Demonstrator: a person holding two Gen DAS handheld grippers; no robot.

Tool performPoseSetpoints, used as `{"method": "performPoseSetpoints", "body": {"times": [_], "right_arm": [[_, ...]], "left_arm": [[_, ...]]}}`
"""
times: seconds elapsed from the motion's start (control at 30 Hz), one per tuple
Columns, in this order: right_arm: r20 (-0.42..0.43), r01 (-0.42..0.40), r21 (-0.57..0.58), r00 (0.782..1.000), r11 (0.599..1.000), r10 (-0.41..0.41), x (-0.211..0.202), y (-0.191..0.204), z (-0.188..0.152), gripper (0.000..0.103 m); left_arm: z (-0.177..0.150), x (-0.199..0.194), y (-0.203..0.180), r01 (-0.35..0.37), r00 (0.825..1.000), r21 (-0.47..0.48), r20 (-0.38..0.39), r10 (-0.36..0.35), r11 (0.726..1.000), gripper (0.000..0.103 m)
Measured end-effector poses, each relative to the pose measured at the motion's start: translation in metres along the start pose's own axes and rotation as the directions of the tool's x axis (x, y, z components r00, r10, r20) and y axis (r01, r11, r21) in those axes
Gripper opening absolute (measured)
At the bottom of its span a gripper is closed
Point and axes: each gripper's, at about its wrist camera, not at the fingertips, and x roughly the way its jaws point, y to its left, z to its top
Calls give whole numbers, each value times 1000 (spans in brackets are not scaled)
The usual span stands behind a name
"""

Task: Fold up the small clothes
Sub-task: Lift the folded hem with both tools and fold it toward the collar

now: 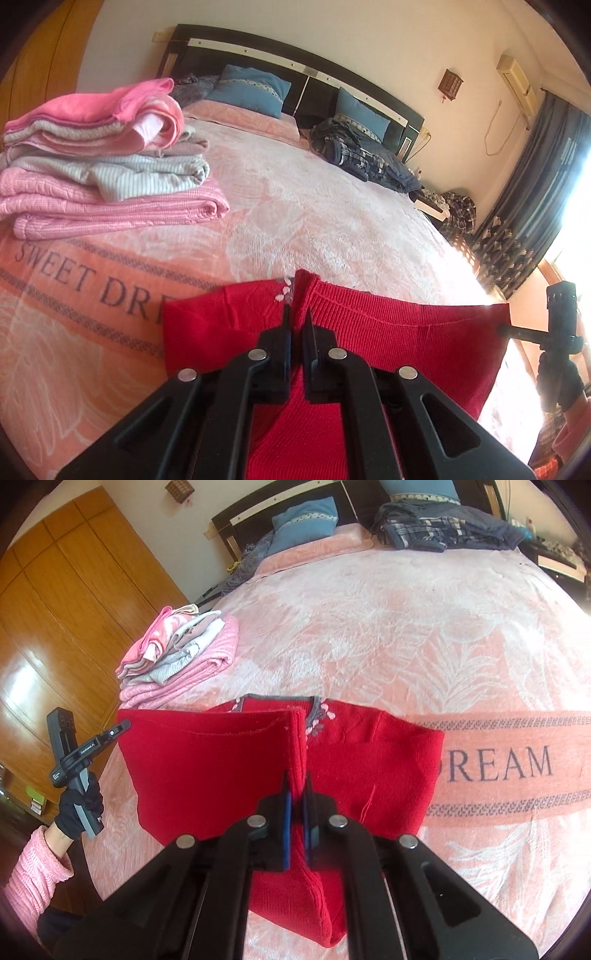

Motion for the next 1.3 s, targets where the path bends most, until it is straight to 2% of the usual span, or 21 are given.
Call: {"method": "performPoseSetpoints", "body": {"times": [0.23,0.4,0.6,0.83,0.97,1.1,1.17,1.23,1.3], "right_arm": [[20,74,26,997,997,-74,21,-16,38,3],[-21,135,35,991,990,-135,60,-32,52,3],[-51,172,78,984,982,-168,108,-54,55,3],[-98,219,146,974,965,-207,150,-86,42,3],[-126,249,162,965,955,-230,163,-99,33,6],[-122,251,198,966,948,-230,165,-106,28,11],[-123,268,188,961,945,-248,159,-104,30,15],[-124,291,174,954,941,-273,146,-102,34,18],[-117,294,168,954,941,-277,125,-100,38,18]], "left_arm": [[29,38,-3,-32,999,33,2,32,999,4],[35,78,0,-66,997,53,-23,67,996,4],[26,124,8,-108,990,75,-80,114,991,4],[3,167,30,-171,967,72,-179,181,983,5],[-7,179,44,-205,950,85,-223,219,975,11],[-14,177,51,-209,951,65,-221,219,976,20],[-12,171,52,-208,950,50,-228,214,977,22],[-6,161,55,-223,948,20,-230,222,975,31],[3,145,54,-247,945,24,-213,246,969,31]]}}
